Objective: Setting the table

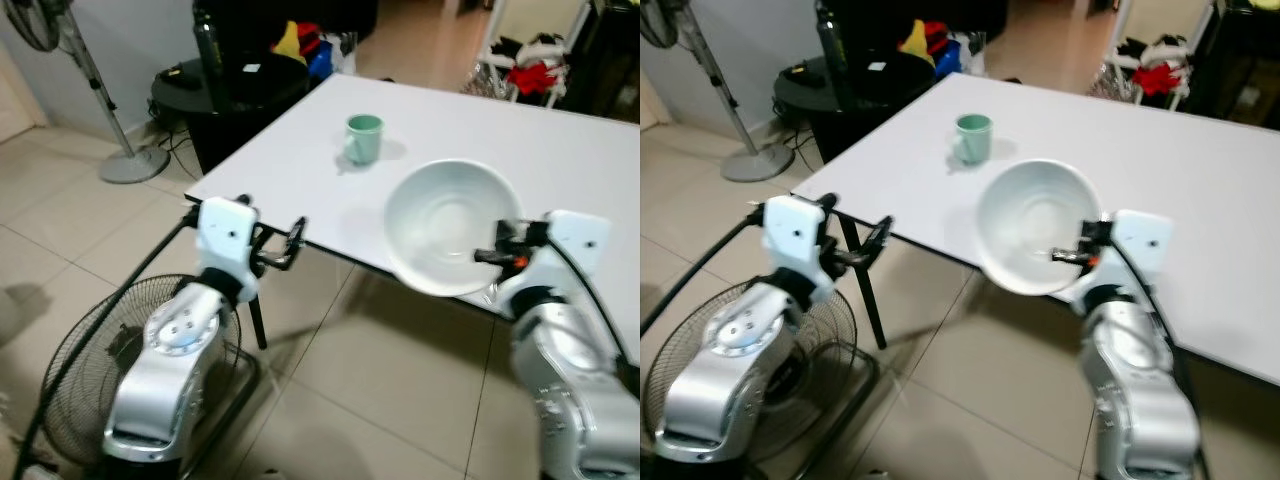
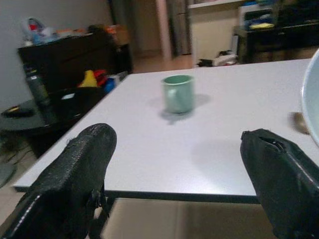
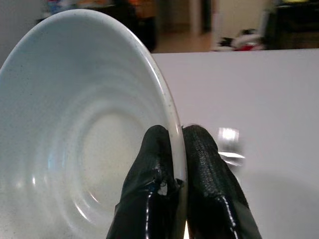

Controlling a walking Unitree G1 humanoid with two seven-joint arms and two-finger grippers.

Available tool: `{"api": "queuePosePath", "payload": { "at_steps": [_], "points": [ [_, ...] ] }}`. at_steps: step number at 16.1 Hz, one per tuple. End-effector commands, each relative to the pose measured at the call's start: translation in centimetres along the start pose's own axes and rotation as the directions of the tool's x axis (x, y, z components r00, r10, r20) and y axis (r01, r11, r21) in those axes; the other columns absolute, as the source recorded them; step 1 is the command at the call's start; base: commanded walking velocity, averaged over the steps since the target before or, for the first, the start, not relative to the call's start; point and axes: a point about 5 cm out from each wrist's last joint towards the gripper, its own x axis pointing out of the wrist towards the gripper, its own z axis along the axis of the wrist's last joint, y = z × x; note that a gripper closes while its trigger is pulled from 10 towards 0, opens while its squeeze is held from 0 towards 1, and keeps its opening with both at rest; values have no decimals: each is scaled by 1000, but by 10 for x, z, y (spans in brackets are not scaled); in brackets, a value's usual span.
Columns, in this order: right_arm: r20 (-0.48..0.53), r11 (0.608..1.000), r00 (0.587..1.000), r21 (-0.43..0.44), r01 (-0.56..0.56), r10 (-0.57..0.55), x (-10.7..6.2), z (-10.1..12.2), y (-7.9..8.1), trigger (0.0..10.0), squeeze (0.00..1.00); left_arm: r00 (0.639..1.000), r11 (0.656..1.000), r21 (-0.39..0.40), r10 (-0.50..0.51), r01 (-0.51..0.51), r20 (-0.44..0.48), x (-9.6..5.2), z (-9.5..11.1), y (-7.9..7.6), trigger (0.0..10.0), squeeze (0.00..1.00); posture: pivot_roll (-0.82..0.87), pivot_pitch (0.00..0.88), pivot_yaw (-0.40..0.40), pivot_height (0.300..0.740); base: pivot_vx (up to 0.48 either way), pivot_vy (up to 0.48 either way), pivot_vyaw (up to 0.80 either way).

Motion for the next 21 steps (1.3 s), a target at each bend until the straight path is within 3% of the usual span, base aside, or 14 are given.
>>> {"api": "queuePosePath", "payload": {
  "at_steps": [1,14,21],
  "points": [
    [43,1000,999,8,-9,8,-2,9,0,10000,0,1000,1000,3,-6,6,1,1,1,-1,10000,0,26,0,45,740,319,0,0],
    [27,999,1000,34,16,-17,3,12,-7,10000,0,1000,1000,1,-15,15,2,1,0,-1,10000,0,23,0,48,740,315,0,-55],
    [15,999,1000,41,5,-6,2,10,-5,10000,0,1000,1000,1,-11,11,-1,1,-1,-1,10000,0,26,0,46,740,314,0,-800]
  ]
}}
